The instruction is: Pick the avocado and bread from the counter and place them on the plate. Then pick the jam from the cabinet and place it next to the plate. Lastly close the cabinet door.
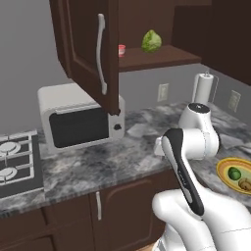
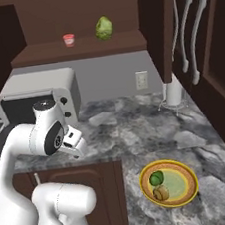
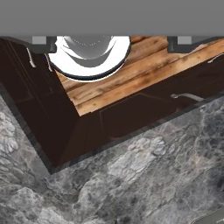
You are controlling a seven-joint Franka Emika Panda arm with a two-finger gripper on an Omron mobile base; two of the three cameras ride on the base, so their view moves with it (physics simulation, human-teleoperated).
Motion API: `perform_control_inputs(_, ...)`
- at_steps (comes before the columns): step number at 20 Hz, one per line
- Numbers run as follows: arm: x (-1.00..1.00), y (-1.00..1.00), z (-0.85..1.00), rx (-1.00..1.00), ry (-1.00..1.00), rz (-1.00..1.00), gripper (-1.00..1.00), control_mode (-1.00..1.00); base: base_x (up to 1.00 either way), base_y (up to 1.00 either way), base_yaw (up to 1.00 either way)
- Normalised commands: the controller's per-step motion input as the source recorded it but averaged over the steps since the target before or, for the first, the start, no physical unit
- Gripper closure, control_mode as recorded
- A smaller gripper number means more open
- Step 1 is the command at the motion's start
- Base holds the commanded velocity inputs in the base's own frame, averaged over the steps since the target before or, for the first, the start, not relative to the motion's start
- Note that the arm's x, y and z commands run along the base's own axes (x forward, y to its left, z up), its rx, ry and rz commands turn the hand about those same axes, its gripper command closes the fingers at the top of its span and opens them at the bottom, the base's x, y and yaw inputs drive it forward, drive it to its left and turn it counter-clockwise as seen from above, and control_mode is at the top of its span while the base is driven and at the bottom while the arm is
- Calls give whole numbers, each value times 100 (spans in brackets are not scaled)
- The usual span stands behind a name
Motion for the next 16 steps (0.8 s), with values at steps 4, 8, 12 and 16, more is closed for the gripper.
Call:
perform_control_inputs(4,0,0,0,0,0,0,-100,100,34,-16,12)
perform_control_inputs(8,0,0,0,0,0,0,-100,100,36,-17,13)
perform_control_inputs(12,0,0,0,0,0,0,-100,100,38,-26,11)
perform_control_inputs(16,0,0,0,0,0,0,-100,100,30,-29,9)
